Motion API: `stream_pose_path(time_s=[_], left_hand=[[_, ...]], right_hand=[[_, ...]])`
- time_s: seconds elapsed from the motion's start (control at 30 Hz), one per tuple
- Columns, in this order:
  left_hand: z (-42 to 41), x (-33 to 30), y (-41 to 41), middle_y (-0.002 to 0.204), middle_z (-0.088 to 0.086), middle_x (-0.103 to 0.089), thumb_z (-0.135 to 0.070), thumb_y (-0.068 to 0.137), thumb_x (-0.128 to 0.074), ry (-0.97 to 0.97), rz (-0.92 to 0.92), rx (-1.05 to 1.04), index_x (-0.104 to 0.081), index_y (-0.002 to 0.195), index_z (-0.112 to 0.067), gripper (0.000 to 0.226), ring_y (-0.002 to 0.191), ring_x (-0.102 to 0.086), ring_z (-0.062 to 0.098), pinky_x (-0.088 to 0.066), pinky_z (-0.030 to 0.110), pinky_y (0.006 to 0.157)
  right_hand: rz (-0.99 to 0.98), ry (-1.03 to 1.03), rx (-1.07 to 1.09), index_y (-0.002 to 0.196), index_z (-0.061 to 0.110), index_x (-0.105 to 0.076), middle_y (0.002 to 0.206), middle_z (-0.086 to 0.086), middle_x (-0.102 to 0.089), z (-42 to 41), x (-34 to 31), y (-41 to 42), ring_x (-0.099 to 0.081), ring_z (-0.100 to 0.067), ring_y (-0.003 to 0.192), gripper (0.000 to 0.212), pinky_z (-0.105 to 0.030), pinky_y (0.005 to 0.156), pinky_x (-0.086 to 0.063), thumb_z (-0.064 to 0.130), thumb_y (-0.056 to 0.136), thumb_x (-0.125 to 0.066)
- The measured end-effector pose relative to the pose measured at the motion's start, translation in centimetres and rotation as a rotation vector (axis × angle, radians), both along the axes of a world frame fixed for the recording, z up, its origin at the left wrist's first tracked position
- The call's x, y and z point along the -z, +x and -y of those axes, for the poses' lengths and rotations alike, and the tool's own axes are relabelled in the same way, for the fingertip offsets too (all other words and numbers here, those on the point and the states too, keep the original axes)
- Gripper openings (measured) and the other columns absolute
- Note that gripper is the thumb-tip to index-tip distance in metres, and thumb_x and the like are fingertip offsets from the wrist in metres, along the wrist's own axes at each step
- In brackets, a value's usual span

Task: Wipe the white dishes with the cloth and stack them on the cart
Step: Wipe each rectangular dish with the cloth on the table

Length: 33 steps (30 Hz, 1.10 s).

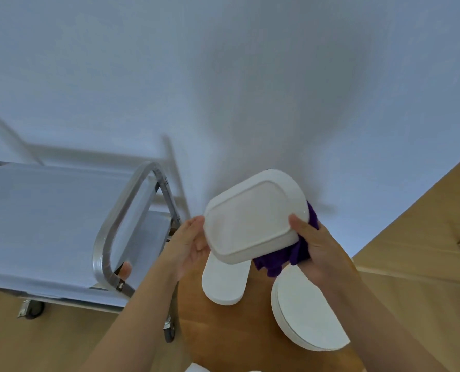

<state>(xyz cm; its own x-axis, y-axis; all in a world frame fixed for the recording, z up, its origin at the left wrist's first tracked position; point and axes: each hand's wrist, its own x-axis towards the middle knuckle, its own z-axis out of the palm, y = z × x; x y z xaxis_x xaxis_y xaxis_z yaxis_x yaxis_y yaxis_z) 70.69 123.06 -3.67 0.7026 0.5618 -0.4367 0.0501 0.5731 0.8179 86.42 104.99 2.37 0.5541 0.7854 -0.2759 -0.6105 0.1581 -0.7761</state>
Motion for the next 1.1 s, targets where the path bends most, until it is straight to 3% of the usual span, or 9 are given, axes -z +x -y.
stream_pose_path(time_s=[0.2, 0.43, 0.53, 0.6, 0.67, 0.73, 0.8, 0.93, 1.1], left_hand=[[1.4, 0.9, -0.1, 0.11, 0.019, -0.07, -0.03, 0.031, -0.098, -0.333, 0.269, -0.014, -0.066, 0.113, -0.009, 0.091, 0.094, -0.07, 0.036, -0.058, 0.047, 0.067], [1.0, -0.1, -0.2, 0.108, 0.019, -0.07, 0.006, 0.063, -0.061, -0.187, 0.237, 0.034, -0.063, 0.114, -0.005, 0.052, 0.095, -0.069, 0.035, -0.058, 0.045, 0.07], [0.9, -0.6, -0.3, 0.103, 0.015, -0.072, 0.007, 0.062, -0.061, -0.08, 0.204, 0.062, -0.071, 0.102, -0.009, 0.045, 0.091, -0.071, 0.031, -0.058, 0.041, 0.066], [0.6, -1.4, -0.5, 0.094, 0.01, -0.074, 0.003, 0.061, -0.063, 0.046, 0.132, 0.094, -0.078, 0.087, -0.016, 0.036, 0.085, -0.072, 0.026, -0.058, 0.036, 0.062], [0.5, -2.2, -0.4, 0.086, 0.005, -0.074, -0.003, 0.058, -0.064, 0.182, 0.044, 0.133, -0.077, 0.081, -0.021, 0.032, 0.082, -0.072, 0.023, -0.058, 0.036, 0.062], [0.8, -2.7, 0.1, 0.084, 0.004, -0.073, -0.008, 0.055, -0.065, 0.289, -0.055, 0.15, -0.073, 0.084, -0.021, 0.033, 0.086, -0.068, 0.026, -0.058, 0.041, 0.069], [1.5, -3.1, 0.9, 0.085, 0.005, -0.07, -0.01, 0.053, -0.065, 0.352, -0.119, 0.163, -0.069, 0.087, -0.019, 0.036, 0.09, -0.065, 0.031, -0.056, 0.046, 0.077], [2.5, -3.8, 1.7, 0.082, 0.006, -0.074, -0.005, 0.07, -0.069, 0.465, -0.112, 0.237, -0.07, 0.09, -0.013, 0.021, 0.081, -0.07, 0.027, -0.058, 0.042, 0.077], [2.5, -4.8, 0.7, 0.09, 0.005, -0.074, -0.01, 0.066, -0.069, 0.527, -0.097, 0.348, -0.068, 0.098, -0.015, 0.032, 0.089, -0.07, 0.024, -0.058, 0.038, 0.081]], right_hand=[[-0.291, 0.049, 0.023, 0.105, 0.018, -0.069, 0.11, -0.01, -0.069, -0.2, 2.8, -0.7, -0.068, -0.028, 0.096, 0.026, -0.043, 0.068, -0.057, 0.023, 0.08, -0.061], [-0.383, -0.09, 0.141, 0.113, 0.018, -0.064, 0.114, -0.011, -0.067, -0.1, 5.1, -0.6, -0.064, -0.033, 0.103, 0.034, -0.048, 0.074, -0.054, 0.021, 0.08, -0.066], [-0.228, -0.368, 0.421, 0.128, 0.019, -0.051, 0.113, -0.007, -0.063, -0.1, 5.7, 0.0, -0.061, -0.027, 0.097, 0.044, -0.039, 0.069, -0.052, 0.029, 0.087, -0.062], [0.066, -0.557, 0.619, 0.131, 0.021, -0.043, 0.113, -0.004, -0.059, 0.0, 5.2, 0.2, -0.059, -0.023, 0.097, 0.046, -0.032, 0.069, -0.051, 0.034, 0.09, -0.058], [0.401, -0.497, 0.673, 0.121, 0.028, -0.047, 0.106, 0.004, -0.059, -0.2, 3.8, -0.1, -0.059, -0.012, 0.095, 0.033, -0.017, 0.063, -0.049, 0.033, 0.091, -0.058], [0.65, -0.367, 0.588, 0.104, 0.037, -0.048, 0.094, 0.014, -0.057, -1.0, 2.2, -1.1, -0.06, 0.003, 0.084, 0.021, -0.006, 0.055, -0.045, 0.03, 0.089, -0.061], [0.767, -0.252, 0.412, 0.1, 0.039, -0.049, 0.093, 0.013, -0.057, -2.1, 1.1, -2.6, -0.058, 0.01, 0.079, 0.021, -0.005, 0.059, -0.045, 0.032, 0.085, -0.061], [0.803, -0.069, -0.071, 0.113, 0.045, -0.043, 0.11, 0.013, -0.057, -4.3, 0.4, -5.0, -0.055, 0.003, 0.101, 0.034, -0.009, 0.079, -0.044, 0.03, 0.084, -0.051], [0.949, -0.099, -0.331, 0.127, 0.045, -0.036, 0.128, 0.009, -0.049, -5.0, 0.4, -5.2, -0.045, -0.009, 0.12, 0.042, -0.038, 0.105, -0.037, 0.043, 0.086, -0.046]])
